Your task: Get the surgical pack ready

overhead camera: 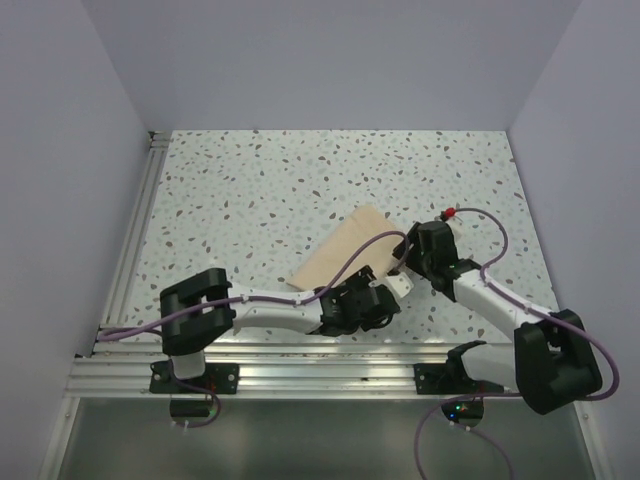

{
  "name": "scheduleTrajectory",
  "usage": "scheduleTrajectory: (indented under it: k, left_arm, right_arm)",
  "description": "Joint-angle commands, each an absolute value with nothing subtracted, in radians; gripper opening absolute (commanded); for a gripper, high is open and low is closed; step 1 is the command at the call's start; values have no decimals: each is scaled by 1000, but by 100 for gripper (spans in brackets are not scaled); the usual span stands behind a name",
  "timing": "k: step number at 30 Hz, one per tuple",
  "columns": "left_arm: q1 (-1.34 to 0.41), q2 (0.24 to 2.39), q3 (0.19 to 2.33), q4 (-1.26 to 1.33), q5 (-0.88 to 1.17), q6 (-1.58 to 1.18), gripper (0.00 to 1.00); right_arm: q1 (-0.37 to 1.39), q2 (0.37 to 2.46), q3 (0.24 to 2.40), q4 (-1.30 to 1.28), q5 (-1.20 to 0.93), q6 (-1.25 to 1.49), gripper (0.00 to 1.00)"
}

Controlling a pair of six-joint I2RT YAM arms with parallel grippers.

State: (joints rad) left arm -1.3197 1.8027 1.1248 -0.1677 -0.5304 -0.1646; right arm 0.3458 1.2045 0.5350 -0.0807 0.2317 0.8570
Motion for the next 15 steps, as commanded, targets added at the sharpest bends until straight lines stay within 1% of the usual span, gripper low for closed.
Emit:
scheduleTrajectory:
  k: [1,6,12,15]
  left_arm:
    - [-1351,1807,1123,-215,-586,-198,75]
    - [-1361,1810,1085,-218,-606,-215,74]
    - [-1361,1824,1048,-199,-624,-236,74]
    - [-1362,1847,1043,-193,-655,-250,75]
  right_arm:
    - [292,1223,580,-38,232,773,68]
    - [268,1256,597,-28,204,750,65]
    - [259,1285,597,-18,199,739,67]
    - [245,1311,574,23,192,750,71]
